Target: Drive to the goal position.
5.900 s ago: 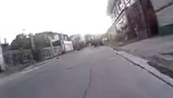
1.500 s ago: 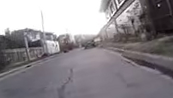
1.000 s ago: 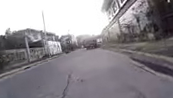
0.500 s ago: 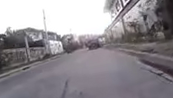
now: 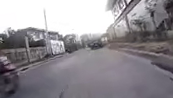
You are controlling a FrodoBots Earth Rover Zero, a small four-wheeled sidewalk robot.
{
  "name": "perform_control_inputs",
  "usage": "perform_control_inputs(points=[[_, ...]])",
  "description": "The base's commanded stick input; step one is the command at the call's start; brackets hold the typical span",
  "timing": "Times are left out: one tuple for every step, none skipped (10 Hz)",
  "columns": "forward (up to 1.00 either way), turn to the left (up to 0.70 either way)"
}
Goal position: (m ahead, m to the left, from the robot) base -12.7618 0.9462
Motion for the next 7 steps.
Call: perform_control_inputs(points=[[1.0, 0.0], [1.0, 0.0], [1.0, 0.0], [1.0, 0.0], [1.0, 0.0], [1.0, 0.0], [1.0, 0.0]])
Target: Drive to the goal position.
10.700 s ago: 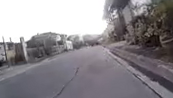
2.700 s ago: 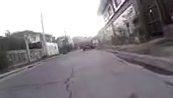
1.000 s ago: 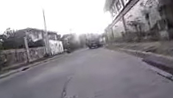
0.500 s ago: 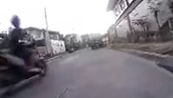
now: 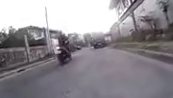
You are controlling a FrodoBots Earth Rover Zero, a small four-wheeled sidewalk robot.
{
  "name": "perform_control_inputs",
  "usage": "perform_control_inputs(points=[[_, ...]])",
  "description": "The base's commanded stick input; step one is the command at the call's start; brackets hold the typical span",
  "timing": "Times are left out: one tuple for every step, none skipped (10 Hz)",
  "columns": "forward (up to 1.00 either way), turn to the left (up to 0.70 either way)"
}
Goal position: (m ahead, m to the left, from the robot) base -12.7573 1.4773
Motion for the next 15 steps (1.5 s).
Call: perform_control_inputs(points=[[1.0, 0.0], [1.0, 0.0], [1.0, 0.0], [1.0, 0.0], [1.0, 0.0], [1.0, 0.0], [1.0, 0.0], [1.0, -0.4], [1.0, -0.26], [1.0, -0.06], [1.0, 0.0], [1.0, 0.0], [1.0, 0.0], [1.0, 0.0], [1.0, 0.0]])
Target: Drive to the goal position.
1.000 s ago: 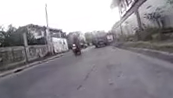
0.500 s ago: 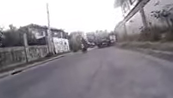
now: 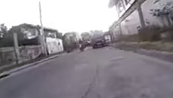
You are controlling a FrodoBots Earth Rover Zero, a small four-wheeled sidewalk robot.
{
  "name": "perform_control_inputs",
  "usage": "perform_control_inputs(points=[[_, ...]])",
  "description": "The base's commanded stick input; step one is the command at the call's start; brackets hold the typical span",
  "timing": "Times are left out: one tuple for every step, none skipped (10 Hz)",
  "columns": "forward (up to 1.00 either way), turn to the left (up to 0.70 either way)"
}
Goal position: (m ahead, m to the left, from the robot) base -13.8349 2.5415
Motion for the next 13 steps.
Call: perform_control_inputs(points=[[1.0, 0.0], [1.0, 0.0], [1.0, 0.0], [1.0, 0.0], [1.0, 0.0], [1.0, 0.0], [1.0, 0.0], [1.0, 0.0], [1.0, 0.0], [1.0, 0.0], [1.0, 0.0], [1.0, 0.0], [1.0, 0.0]])
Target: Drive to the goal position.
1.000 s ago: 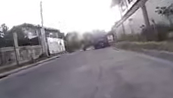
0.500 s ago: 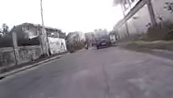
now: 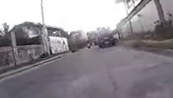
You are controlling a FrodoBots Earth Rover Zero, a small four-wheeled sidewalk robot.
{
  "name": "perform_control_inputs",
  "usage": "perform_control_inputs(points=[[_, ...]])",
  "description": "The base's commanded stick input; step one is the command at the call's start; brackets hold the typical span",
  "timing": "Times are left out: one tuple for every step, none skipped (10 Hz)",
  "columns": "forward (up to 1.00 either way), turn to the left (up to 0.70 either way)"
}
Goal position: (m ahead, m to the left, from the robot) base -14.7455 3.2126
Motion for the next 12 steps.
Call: perform_control_inputs(points=[[1.0, 0.0], [1.0, 0.0], [1.0, 0.0], [1.0, 0.0], [1.0, 0.0], [1.0, 0.0], [1.0, 0.0], [1.0, 0.0], [1.0, 0.0], [1.0, 0.0], [1.0, -0.4], [1.0, -0.4]])
